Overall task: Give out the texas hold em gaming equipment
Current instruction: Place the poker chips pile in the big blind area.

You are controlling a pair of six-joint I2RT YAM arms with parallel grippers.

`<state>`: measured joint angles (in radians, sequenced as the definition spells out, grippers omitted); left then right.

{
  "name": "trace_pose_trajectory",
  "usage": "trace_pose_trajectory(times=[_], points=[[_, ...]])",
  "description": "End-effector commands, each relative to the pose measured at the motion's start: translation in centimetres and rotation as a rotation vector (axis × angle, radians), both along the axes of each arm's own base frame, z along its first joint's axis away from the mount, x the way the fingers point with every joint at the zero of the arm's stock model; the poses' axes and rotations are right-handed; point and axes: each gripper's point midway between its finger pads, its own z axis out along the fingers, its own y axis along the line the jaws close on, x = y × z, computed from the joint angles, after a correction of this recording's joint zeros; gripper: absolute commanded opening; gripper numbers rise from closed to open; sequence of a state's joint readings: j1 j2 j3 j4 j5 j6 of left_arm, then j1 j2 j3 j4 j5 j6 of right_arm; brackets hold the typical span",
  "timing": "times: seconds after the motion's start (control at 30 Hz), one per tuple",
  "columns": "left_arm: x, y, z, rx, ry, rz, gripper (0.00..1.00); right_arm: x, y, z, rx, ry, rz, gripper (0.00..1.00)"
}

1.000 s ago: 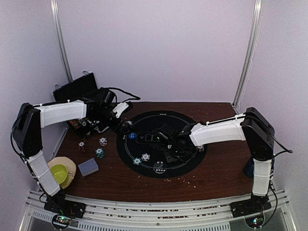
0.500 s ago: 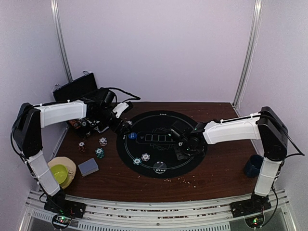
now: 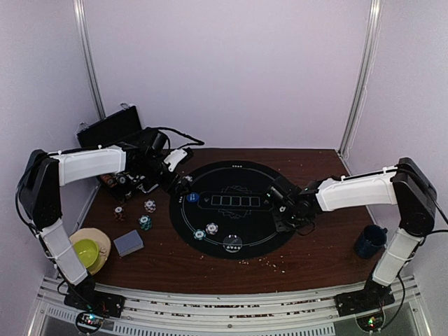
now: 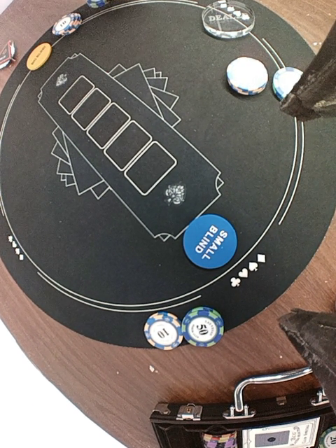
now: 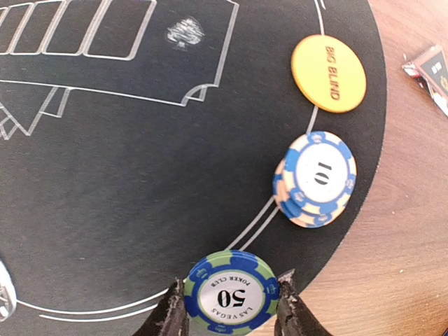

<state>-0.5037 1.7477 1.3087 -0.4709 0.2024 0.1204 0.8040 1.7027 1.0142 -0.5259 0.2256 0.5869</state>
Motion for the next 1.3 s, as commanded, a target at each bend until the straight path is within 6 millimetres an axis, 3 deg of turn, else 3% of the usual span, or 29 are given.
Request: trace_pose_trajectory(times=[0.0, 0.4, 1.27], points=[[0.6, -0.3, -0.4, -0.011, -0.007, 0.002, 0.98, 0.7, -0.7, 0.4, 0.016, -0.032, -0.025, 0.32], [0.5, -0.3, -0.5, -0.009, -0.004, 0.001, 0.98, 1.3, -2.1, -0.5, 0.012, -0.022, -0.051, 0.32], [0.6, -0.3, -0.5, -0.01, -0.003, -0.001, 0.98, 1.8, -3.1, -2.3, -0.004, 0.005, -0.064, 0.34]])
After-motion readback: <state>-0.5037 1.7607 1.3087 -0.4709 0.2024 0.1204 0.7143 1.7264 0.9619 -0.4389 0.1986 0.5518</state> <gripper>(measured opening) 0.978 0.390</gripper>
